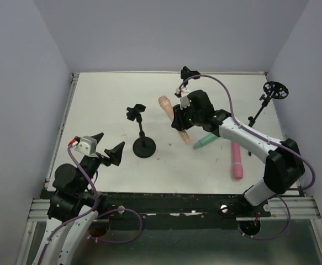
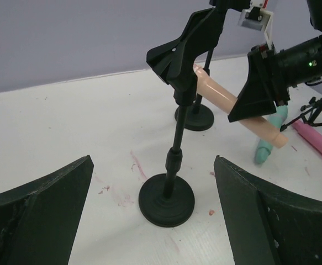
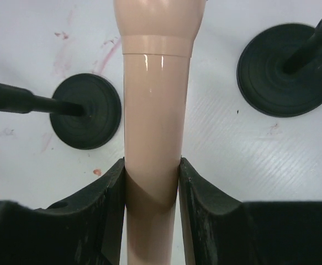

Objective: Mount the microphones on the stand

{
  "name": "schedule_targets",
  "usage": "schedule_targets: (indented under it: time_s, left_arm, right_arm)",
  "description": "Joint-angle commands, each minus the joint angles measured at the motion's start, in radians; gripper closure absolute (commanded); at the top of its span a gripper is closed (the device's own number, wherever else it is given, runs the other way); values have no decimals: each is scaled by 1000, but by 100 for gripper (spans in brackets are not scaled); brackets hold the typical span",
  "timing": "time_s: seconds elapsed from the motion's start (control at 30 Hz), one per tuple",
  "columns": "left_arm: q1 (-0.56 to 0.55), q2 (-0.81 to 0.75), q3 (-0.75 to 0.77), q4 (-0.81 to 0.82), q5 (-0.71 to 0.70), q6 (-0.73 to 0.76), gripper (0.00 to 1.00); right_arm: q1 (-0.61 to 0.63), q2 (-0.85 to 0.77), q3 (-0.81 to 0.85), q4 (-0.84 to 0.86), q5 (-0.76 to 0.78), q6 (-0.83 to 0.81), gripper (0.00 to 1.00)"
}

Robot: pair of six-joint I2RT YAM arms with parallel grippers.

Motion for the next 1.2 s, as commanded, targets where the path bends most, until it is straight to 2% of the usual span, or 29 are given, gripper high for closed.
schedule_targets:
  time_s: [0.0,0.1,0.2,0.3,0.4,0.47,0.57,0.8,1.0,1.17]
  left_arm:
    - [6,-51,-24,94,136,-59,2]
    - [5,-49,-7,174,217,-154,2]
    - [6,21,70,214,292,-259,2]
    - [5,131,152,303,386,-404,2]
    - [5,243,212,470,467,-581,2]
    - [3,337,252,559,497,-696,2]
    - [-21,446,310,645,508,-780,2]
    - [-280,631,420,633,245,-610,2]
    - [-423,768,464,697,60,-511,3]
    - [-474,851,522,679,-51,-436,9]
  right_arm:
    - [-52,-115,58,-84,-201,-68,84]
    - [-119,-181,127,-149,-293,-112,86]
    - [-167,-215,242,-267,-451,-242,86]
    - [-167,-229,340,-368,-569,-331,86]
    - [-167,-234,426,-434,-646,-379,87]
    - [-167,-234,484,-472,-709,-401,87]
    - [-167,-223,563,-508,-795,-382,87]
    - [-167,-215,608,-482,-967,-273,87]
    - [-167,-235,549,-428,-1022,-210,87]
    - [-167,-258,511,-405,-1048,-197,87]
